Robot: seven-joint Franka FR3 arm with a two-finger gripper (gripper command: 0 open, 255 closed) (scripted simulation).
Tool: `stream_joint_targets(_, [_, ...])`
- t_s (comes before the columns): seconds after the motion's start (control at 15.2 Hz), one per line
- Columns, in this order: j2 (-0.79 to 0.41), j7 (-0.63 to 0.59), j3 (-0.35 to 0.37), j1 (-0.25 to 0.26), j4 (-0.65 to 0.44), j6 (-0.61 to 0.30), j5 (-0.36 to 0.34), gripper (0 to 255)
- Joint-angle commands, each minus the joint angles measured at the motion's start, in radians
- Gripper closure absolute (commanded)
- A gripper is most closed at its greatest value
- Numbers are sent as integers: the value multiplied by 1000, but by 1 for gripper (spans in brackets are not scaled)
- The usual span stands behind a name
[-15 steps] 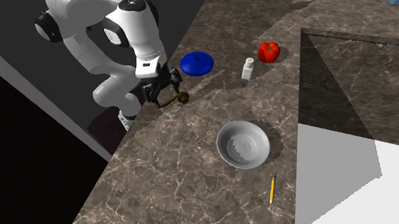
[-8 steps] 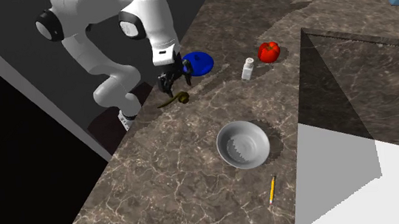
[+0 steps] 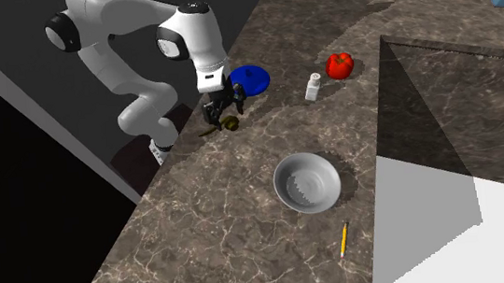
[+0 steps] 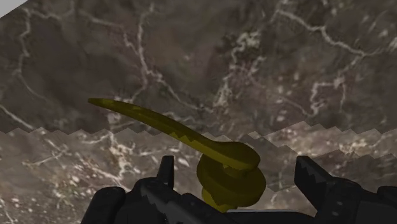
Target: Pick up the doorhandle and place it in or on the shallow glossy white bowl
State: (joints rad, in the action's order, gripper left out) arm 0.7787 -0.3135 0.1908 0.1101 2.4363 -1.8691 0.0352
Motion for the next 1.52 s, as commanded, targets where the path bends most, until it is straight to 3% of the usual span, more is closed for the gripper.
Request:
stream_joint_targets(0.0, [0, 0, 0, 0, 1, -1, 0, 0])
stream_joint_targets(0.2, [0, 0, 0, 0, 1, -1, 0, 0])
stream_joint_targets(0.26, [0, 0, 0, 0, 1, -1, 0, 255])
stream_joint_targets(0.86, [0, 0, 0, 0, 1, -1, 0, 255])
stream_joint_targets(1.45, [-26, 6, -8, -7, -136, 110, -8, 255])
